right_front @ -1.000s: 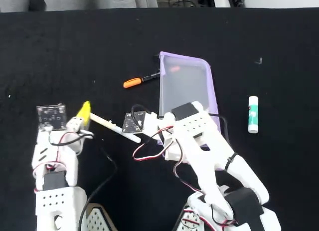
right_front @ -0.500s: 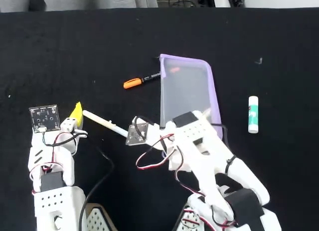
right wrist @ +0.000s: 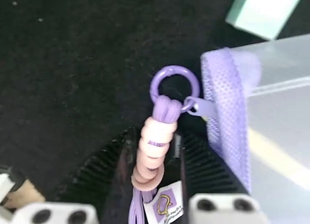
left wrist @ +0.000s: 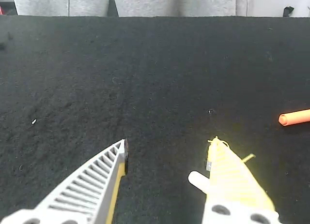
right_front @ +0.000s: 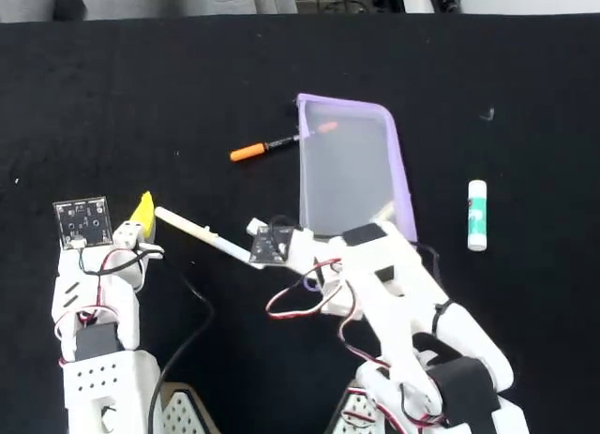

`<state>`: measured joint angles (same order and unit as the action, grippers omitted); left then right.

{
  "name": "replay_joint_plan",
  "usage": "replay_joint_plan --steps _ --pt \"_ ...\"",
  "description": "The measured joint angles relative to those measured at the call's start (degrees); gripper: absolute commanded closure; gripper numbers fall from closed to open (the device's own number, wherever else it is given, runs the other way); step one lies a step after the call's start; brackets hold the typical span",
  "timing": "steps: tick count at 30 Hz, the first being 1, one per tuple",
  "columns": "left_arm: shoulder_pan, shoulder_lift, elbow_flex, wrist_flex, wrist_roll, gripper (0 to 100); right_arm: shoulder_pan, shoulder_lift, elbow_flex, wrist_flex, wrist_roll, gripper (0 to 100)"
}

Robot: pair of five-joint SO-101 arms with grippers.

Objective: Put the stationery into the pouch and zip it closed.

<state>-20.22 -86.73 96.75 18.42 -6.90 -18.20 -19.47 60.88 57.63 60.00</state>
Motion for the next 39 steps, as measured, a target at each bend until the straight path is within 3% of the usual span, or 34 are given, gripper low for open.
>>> replay_joint_plan --steps 10,16,25,33,39 --pt "0.00 0.00 0.00 0.00 0.00 73 0.44 0.18 -1.67 0.88 0.00 98.8" --pt "0.00 0.00 0.00 0.00 0.00 73 0.44 0.18 -13.89 12.84 -0.18 98.8" --pt "0.18 0.00 0.00 0.00 0.00 73 0.35 0.26 -30.68 26.29 -6.51 98.8" --pt "5.98 0.00 0.00 0.00 0.00 72 0.35 0.00 -39.21 31.91 -10.02 98.8" --pt "16.44 0.00 -0.09 0.44 0.00 72 -0.62 -5.01 -41.23 34.90 -11.96 98.8"
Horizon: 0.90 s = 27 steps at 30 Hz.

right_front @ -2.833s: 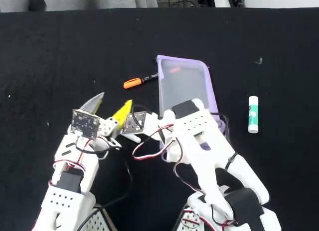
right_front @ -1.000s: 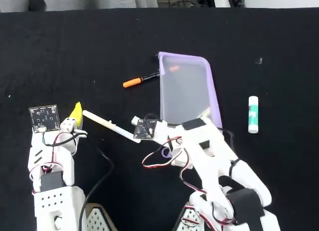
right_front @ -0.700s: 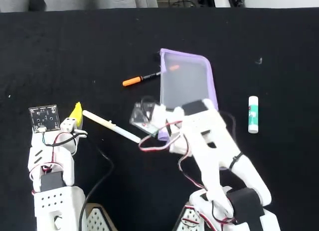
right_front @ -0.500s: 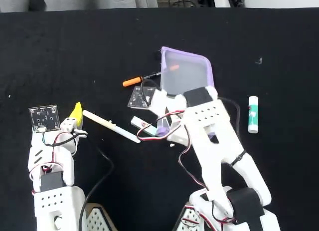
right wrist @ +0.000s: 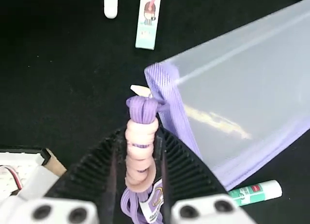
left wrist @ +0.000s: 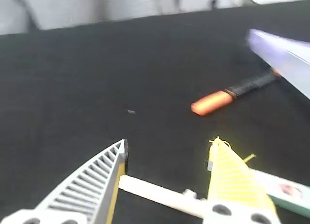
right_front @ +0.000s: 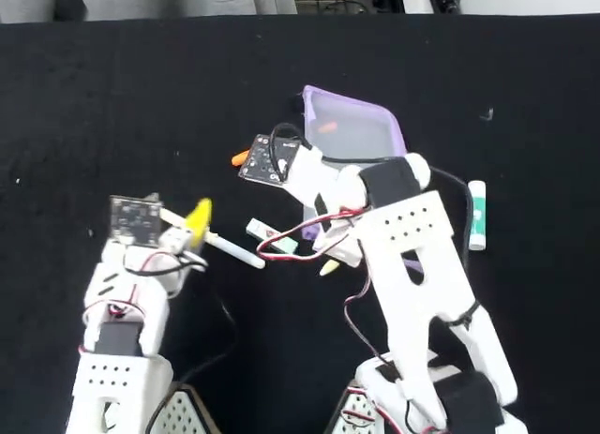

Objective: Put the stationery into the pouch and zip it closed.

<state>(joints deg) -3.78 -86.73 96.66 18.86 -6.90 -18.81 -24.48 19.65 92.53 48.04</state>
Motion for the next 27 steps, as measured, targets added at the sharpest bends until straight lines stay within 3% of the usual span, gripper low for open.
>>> replay_joint_plan --steps 12,18,27 --pt "18.99 0.00 -12.84 17.49 0.00 72 0.09 -1.14 -0.09 0.26 -0.26 98.8" --pt "26.64 0.00 -13.36 17.85 0.18 72 0.09 -1.14 -0.09 0.26 -0.26 98.8" --pt "27.96 0.00 -11.87 10.73 4.40 72 0.09 -1.14 -0.09 0.26 -0.26 98.8"
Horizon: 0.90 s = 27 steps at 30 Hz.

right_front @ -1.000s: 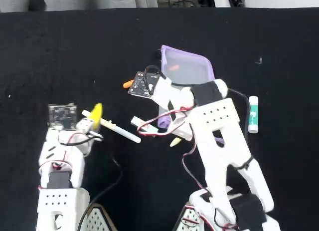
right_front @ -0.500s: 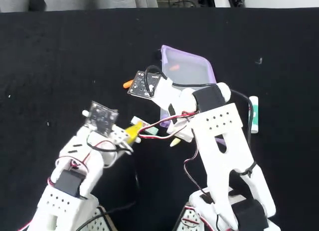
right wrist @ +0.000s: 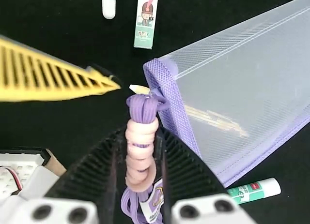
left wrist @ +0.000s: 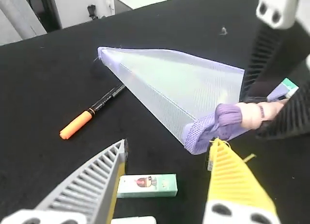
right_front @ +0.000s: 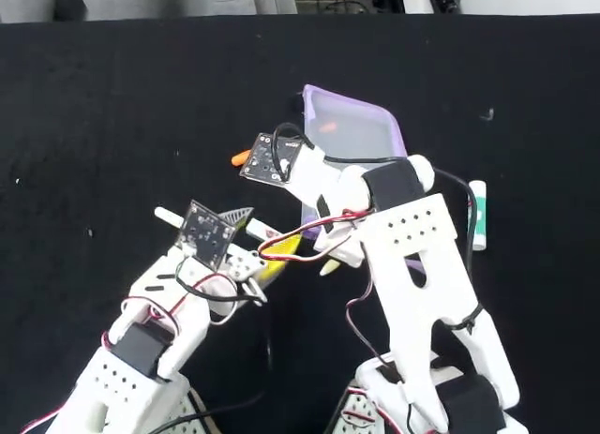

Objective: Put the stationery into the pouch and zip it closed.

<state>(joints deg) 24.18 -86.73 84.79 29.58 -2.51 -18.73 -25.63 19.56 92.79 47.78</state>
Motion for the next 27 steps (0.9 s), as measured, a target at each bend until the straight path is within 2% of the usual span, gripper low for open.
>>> replay_joint_plan --steps 6,27 --pt "0.70 0.00 4.84 -8.00 0.35 72 -2.37 0.00 0.00 0.00 -0.26 98.8" --pt "1.23 0.09 7.38 -9.85 -5.54 72 -2.64 0.00 0.00 -0.35 -0.26 98.8"
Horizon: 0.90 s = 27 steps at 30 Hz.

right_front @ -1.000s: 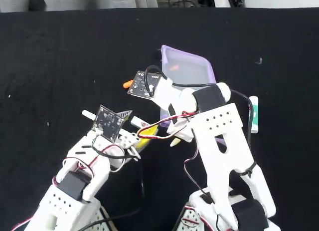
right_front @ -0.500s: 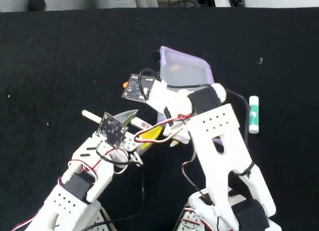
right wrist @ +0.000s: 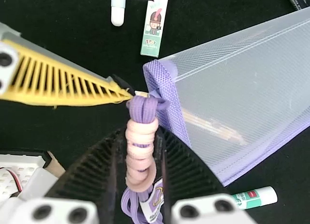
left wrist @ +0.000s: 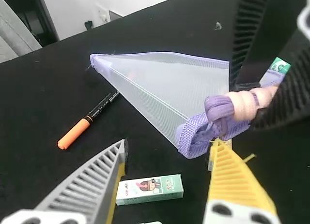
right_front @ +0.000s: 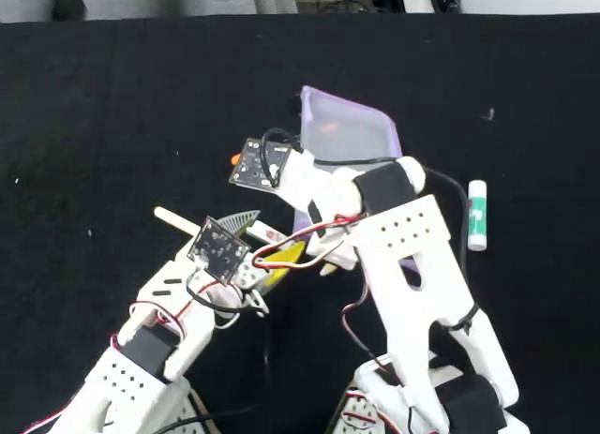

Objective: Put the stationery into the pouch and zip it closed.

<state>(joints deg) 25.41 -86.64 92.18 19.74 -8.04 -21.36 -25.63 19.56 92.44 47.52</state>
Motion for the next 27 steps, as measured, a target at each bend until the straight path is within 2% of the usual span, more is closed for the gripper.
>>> replay_joint_plan --steps 7,14,18,23,27 --pt "0.00 5.36 -1.85 0.09 0.44 73 0.00 0.00 0.00 0.00 -0.09 98.8" --pt "0.00 26.64 -14.15 0.70 3.34 73 0.00 0.00 -0.09 0.00 -0.09 98.8" --pt "-2.46 34.29 -16.26 -4.75 5.19 73 0.18 0.09 -0.09 -0.26 -0.53 98.8" --pt "-3.25 36.66 -16.26 -11.08 5.19 73 0.18 0.09 -0.09 -0.44 -0.70 98.8" --pt "-3.25 37.01 -16.26 -13.19 5.19 73 0.18 0.09 -0.09 -0.44 -0.70 98.8"
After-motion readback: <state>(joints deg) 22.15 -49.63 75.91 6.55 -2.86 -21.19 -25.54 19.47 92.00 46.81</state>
